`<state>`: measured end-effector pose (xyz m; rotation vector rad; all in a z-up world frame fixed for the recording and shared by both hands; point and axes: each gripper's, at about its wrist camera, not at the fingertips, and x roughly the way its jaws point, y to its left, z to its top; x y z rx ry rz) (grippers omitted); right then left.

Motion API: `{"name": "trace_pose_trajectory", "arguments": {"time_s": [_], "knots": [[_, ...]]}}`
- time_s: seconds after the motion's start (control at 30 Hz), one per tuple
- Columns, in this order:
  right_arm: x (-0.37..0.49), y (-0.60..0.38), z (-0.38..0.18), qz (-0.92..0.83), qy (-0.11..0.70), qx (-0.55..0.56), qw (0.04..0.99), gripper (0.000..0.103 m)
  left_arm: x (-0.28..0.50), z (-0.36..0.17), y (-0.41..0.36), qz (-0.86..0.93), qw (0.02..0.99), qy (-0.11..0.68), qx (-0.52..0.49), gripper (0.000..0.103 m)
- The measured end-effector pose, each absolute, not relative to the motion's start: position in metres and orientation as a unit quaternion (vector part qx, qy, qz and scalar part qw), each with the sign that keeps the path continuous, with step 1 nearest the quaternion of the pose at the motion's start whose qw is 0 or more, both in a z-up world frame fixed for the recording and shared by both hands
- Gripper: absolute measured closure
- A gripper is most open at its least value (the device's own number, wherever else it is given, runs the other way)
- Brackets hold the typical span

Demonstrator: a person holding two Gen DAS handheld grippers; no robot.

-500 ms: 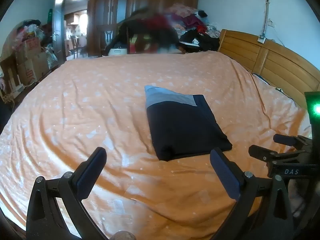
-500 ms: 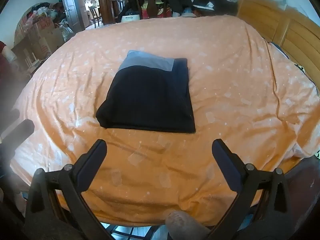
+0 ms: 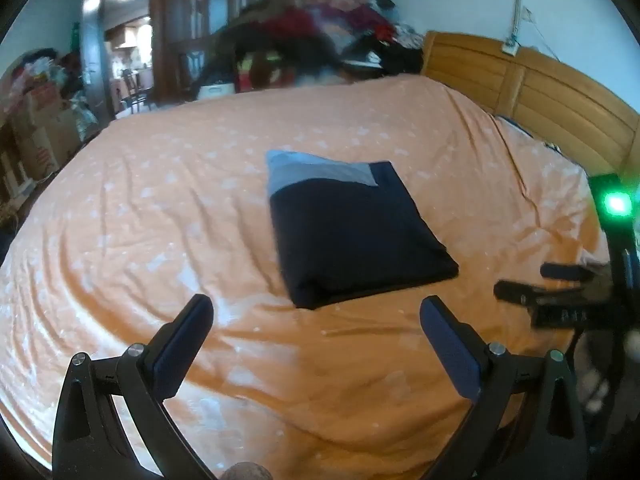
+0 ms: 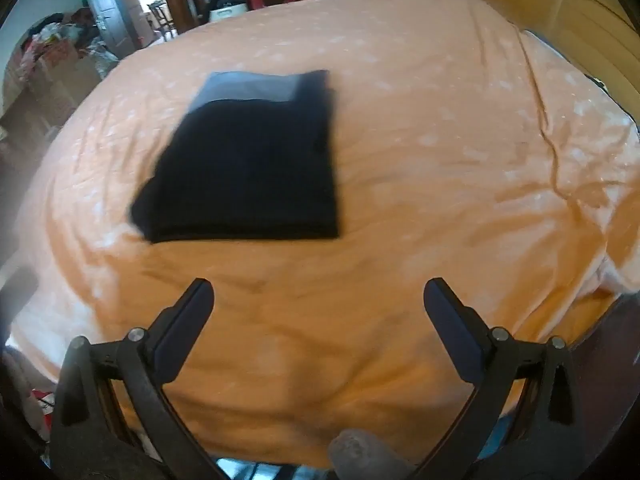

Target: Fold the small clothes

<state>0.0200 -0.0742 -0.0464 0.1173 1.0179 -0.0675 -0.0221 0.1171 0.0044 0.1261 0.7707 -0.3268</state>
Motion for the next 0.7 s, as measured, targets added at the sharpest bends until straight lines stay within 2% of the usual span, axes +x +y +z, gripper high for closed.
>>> {"name": "trace_pose_trajectory", "arguments": {"time_s": [0.43,0.7], "knots": [[0.116,-0.266,-0.055,-0.143,0.422,-0.018,0.895,0.000,0.024,-0.039,0.019,-0.203,0.883,0.404,0.124,0.000],[0.113,-0.351,-0.118,-0.172,0.474,-0.010,0.863,0.000,0.059,-0.065,-0.051,-0.231,0.870,0.411,0.144,0.000]]}}
